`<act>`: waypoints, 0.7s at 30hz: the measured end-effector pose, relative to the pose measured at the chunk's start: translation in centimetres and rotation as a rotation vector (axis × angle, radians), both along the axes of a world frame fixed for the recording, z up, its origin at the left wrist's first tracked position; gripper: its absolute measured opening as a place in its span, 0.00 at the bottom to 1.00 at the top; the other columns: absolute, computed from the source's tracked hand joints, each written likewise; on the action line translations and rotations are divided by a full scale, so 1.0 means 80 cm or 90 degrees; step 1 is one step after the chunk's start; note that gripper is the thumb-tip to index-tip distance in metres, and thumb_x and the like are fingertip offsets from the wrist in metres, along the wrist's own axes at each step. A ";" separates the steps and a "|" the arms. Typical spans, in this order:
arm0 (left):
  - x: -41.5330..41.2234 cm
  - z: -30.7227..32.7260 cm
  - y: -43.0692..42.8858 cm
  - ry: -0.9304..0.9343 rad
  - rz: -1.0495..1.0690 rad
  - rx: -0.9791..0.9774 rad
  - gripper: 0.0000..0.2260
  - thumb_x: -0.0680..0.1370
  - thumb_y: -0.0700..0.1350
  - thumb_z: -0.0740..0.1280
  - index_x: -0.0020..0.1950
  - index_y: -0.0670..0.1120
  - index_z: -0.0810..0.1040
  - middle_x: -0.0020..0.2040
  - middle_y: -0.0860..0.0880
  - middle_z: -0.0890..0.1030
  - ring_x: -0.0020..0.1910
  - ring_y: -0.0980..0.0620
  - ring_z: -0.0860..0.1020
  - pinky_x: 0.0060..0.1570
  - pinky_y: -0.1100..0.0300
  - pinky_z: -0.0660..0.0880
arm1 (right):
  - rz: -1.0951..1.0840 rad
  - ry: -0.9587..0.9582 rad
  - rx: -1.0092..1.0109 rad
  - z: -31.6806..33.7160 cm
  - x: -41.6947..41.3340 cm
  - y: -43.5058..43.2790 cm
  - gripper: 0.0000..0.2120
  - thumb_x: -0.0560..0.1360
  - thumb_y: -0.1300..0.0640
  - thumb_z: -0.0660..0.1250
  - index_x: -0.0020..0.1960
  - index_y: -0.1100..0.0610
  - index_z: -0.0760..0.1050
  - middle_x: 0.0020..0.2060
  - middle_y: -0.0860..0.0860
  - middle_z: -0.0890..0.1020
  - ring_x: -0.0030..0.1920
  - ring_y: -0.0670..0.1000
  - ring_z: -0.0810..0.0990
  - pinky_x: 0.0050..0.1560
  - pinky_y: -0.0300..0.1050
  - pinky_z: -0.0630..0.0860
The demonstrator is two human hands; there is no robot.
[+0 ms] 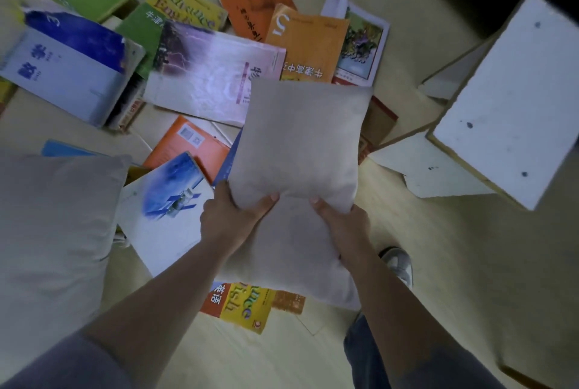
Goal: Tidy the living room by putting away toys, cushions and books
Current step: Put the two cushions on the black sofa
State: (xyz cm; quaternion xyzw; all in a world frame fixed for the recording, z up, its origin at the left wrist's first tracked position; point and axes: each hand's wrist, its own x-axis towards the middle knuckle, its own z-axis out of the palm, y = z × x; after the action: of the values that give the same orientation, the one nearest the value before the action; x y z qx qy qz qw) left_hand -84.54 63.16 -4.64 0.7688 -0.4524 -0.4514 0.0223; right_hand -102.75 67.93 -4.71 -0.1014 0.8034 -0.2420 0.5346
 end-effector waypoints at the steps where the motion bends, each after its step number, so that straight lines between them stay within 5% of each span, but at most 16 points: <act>1: 0.003 0.022 -0.001 0.008 0.003 0.004 0.45 0.55 0.74 0.66 0.65 0.51 0.67 0.60 0.48 0.77 0.61 0.43 0.74 0.62 0.48 0.71 | 0.005 0.006 -0.001 0.022 0.000 -0.001 0.14 0.66 0.46 0.77 0.43 0.52 0.76 0.41 0.49 0.82 0.41 0.49 0.80 0.44 0.47 0.79; 6: 0.017 0.114 0.008 0.034 0.007 0.049 0.47 0.53 0.76 0.64 0.64 0.49 0.69 0.61 0.49 0.77 0.61 0.44 0.75 0.61 0.50 0.71 | 0.079 0.058 -0.032 0.118 0.004 0.008 0.13 0.68 0.44 0.74 0.45 0.52 0.79 0.39 0.46 0.82 0.38 0.43 0.79 0.33 0.38 0.73; 11: 0.034 0.223 0.008 0.080 -0.006 0.016 0.30 0.67 0.62 0.73 0.63 0.49 0.71 0.57 0.52 0.77 0.54 0.50 0.77 0.48 0.62 0.70 | 0.126 0.110 -0.059 0.232 0.015 0.008 0.10 0.69 0.45 0.74 0.41 0.52 0.78 0.37 0.47 0.83 0.39 0.48 0.81 0.39 0.45 0.77; 14: 0.034 0.297 -0.003 0.111 -0.049 -0.027 0.30 0.62 0.62 0.72 0.58 0.46 0.74 0.52 0.52 0.79 0.45 0.54 0.77 0.39 0.65 0.67 | 0.165 0.156 -0.080 0.297 0.020 0.012 0.13 0.70 0.45 0.73 0.45 0.55 0.81 0.39 0.49 0.84 0.40 0.52 0.82 0.45 0.51 0.80; 17: 0.033 0.385 -0.009 0.130 -0.086 -0.059 0.34 0.61 0.62 0.68 0.62 0.45 0.73 0.55 0.52 0.78 0.49 0.52 0.77 0.45 0.64 0.65 | 0.181 0.187 -0.076 0.373 0.019 0.029 0.18 0.67 0.41 0.72 0.46 0.55 0.81 0.39 0.50 0.84 0.41 0.53 0.83 0.46 0.52 0.80; 21: 0.039 0.493 0.002 0.161 -0.181 -0.105 0.25 0.71 0.53 0.74 0.64 0.47 0.73 0.58 0.49 0.78 0.53 0.51 0.77 0.50 0.61 0.70 | 0.199 0.232 -0.084 0.483 0.020 0.068 0.16 0.67 0.40 0.73 0.42 0.53 0.80 0.36 0.48 0.83 0.39 0.53 0.82 0.41 0.50 0.80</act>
State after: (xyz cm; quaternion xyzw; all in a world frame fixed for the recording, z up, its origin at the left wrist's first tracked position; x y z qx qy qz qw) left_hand -81.38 63.33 34.76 0.6299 -0.5851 -0.5048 0.0778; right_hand -101.18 73.37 33.89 -0.3013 0.8435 -0.1863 0.4037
